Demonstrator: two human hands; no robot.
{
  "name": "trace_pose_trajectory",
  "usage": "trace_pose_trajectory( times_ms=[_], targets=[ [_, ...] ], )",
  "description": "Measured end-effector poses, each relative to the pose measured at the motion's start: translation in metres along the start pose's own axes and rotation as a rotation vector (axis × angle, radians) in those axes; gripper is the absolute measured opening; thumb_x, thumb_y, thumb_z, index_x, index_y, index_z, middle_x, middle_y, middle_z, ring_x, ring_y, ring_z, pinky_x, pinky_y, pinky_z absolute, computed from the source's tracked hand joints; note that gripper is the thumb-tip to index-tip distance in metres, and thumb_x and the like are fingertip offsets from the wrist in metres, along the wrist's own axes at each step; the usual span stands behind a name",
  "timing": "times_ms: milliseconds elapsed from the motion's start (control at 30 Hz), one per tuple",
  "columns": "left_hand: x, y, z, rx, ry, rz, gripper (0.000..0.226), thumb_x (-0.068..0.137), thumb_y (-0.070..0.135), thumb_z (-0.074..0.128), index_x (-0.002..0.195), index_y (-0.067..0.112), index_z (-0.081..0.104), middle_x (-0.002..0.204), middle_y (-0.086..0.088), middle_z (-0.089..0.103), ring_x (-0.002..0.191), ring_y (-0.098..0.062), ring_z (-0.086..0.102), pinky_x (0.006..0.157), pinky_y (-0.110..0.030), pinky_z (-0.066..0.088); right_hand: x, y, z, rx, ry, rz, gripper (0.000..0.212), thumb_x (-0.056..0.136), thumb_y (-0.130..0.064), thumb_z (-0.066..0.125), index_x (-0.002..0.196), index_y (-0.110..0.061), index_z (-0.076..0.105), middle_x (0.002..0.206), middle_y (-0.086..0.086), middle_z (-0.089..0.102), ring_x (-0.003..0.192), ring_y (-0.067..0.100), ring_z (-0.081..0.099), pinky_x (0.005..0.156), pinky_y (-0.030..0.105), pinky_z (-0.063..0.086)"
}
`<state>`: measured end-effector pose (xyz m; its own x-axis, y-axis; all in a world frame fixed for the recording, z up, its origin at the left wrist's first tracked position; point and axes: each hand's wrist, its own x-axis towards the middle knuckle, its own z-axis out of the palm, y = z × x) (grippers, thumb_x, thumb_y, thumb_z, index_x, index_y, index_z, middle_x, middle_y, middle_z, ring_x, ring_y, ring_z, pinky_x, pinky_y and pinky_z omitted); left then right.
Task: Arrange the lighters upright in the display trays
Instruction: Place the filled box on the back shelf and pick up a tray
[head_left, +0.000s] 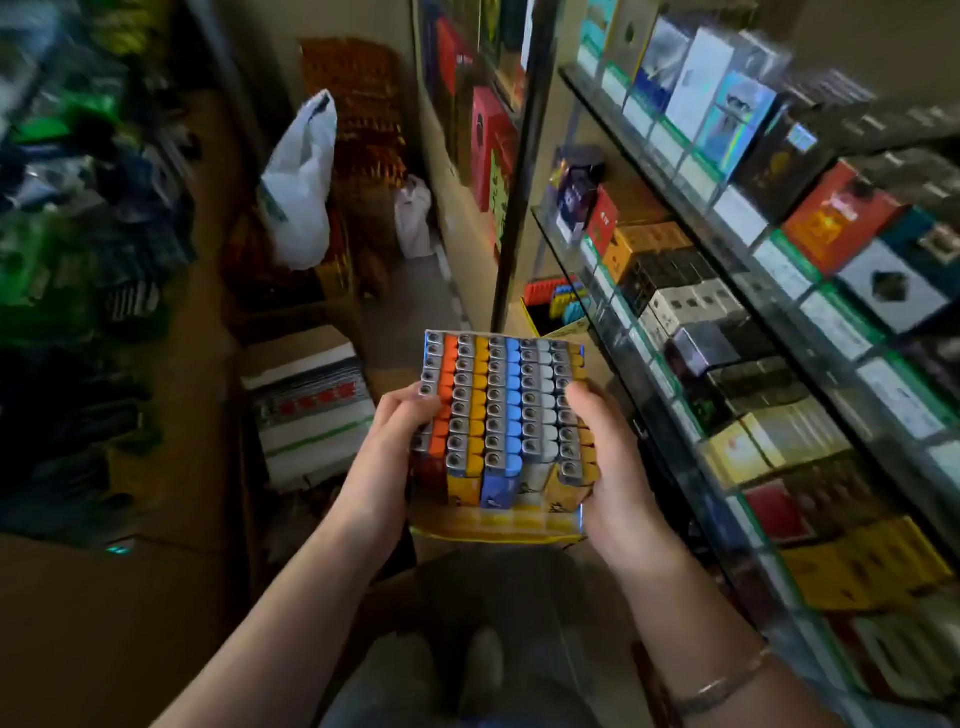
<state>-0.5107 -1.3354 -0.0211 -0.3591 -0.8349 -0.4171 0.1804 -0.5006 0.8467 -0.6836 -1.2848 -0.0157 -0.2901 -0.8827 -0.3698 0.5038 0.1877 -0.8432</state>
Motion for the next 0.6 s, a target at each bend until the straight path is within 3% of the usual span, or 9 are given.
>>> trace_pose_trajectory(
  times_ms=[200, 367, 500, 600],
  targets=[
    [0.076, 0.012, -0.004, 0.024, -0.011, -0.068, 0.048, 0.072, 0.055, 0.059, 0.114, 0.034, 0.053, 0.107, -0.004, 0.069, 0.098, -0.026, 0.067, 0.091, -0.05, 0.048, 0.079, -0.001, -0.006, 0.006, 0.059, 0.089, 0.054, 0.073, -0.037, 0.07, 0.121, -0.017, 0.055, 0.113, 0.015, 0.066, 0.101, 0.033, 0.065, 0.086, 0.05, 0.051],
    [0.148, 0.014, -0.014, 0.108, -0.081, -0.092, 0.044, 0.07, 0.058, 0.06, 0.11, 0.039, 0.051, 0.098, 0.008, 0.07, 0.091, -0.016, 0.068, 0.079, -0.037, 0.052, 0.145, 0.015, -0.011, -0.03, 0.149, 0.137, 0.064, 0.061, -0.041, 0.078, 0.118, -0.025, 0.053, 0.097, 0.006, 0.072, 0.089, 0.027, 0.07, 0.065, 0.038, 0.056],
    [0.21, -0.002, -0.02, 0.145, -0.17, -0.184, 0.045, 0.074, 0.049, 0.061, 0.114, 0.037, 0.046, 0.103, 0.005, 0.068, 0.089, -0.011, 0.068, 0.064, -0.023, 0.055, 0.192, 0.046, -0.022, -0.002, 0.238, 0.222, 0.085, 0.043, -0.045, 0.087, 0.119, -0.032, 0.053, 0.101, 0.009, 0.072, 0.09, 0.031, 0.069, 0.069, 0.045, 0.055],
    [0.257, -0.025, -0.021, 0.135, -0.232, -0.274, 0.052, 0.071, 0.037, 0.073, 0.115, 0.034, 0.044, 0.111, 0.0, 0.065, 0.092, -0.016, 0.068, 0.072, -0.031, 0.057, 0.225, 0.069, -0.041, 0.058, 0.309, 0.243, 0.087, 0.041, -0.042, 0.087, 0.121, -0.029, 0.053, 0.098, 0.009, 0.072, 0.087, 0.03, 0.07, 0.063, 0.039, 0.055]
  ],
)
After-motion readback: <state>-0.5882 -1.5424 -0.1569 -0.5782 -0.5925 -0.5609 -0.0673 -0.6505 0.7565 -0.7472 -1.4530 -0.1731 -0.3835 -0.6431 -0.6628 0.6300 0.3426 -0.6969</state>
